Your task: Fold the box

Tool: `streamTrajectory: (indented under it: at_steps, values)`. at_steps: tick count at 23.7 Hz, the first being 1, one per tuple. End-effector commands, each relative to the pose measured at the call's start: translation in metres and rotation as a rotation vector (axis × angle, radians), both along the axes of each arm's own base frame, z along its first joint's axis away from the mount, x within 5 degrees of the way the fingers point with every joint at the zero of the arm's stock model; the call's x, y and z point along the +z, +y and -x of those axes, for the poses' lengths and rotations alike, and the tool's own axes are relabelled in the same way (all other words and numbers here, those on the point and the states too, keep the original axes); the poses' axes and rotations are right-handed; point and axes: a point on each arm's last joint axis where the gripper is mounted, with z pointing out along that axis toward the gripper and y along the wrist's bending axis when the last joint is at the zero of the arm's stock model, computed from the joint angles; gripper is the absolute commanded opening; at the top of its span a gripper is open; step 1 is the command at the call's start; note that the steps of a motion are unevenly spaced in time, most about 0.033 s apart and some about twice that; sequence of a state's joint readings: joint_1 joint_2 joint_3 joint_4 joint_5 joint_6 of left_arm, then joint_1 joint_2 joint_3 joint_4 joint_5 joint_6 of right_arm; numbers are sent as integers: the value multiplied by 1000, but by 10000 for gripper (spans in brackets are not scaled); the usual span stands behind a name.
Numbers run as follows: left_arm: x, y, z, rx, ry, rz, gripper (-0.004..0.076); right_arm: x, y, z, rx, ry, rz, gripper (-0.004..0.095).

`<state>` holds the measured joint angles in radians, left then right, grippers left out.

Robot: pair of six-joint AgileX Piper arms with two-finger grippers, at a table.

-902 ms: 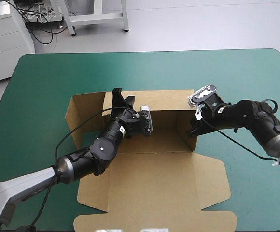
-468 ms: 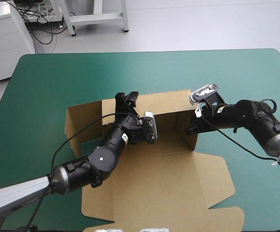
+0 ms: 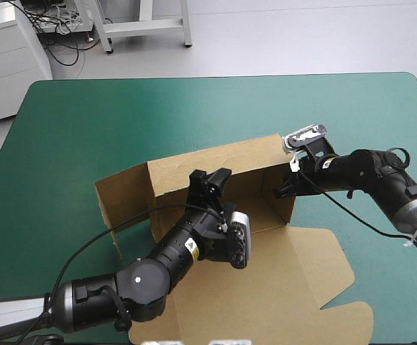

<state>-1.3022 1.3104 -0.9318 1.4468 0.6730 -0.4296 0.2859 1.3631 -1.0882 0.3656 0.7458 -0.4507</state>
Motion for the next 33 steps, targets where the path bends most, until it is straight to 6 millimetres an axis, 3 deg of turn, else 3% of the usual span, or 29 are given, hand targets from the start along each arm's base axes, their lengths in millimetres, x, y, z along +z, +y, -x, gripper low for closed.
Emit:
streamTrajectory:
  at_steps: [1,4,6,9,10,15,18,24,28,33]
  values:
    - [26,2,22,-45,-41,26,537,19,-1,0,-25,-89,-25,-22]
    - [42,-1,30,-49,0,42,469,19,-1,0,-25,-89,-25,-22]
    - [53,-2,30,-40,60,52,333,19,-1,0,-26,-91,-25,-21]
    - [78,0,26,-22,133,117,18,22,-1,-1,-37,-107,-33,-21]
    - [86,2,23,-12,149,142,-26,25,-2,-2,-52,-115,-39,-22]
    - [122,18,3,89,219,276,-6,46,-6,-8,-92,-148,-1,-22]
    - [144,39,-16,197,298,349,-6,65,-11,-10,-90,-126,48,-22]
    - [152,94,-68,471,386,497,-6,95,-26,-6,-124,-77,54,-22]
    - [148,133,-95,634,457,624,-6,95,-27,-9,-140,14,88,-22]
    - [146,179,-115,774,511,762,-6,74,-21,-40,-151,167,130,-23]
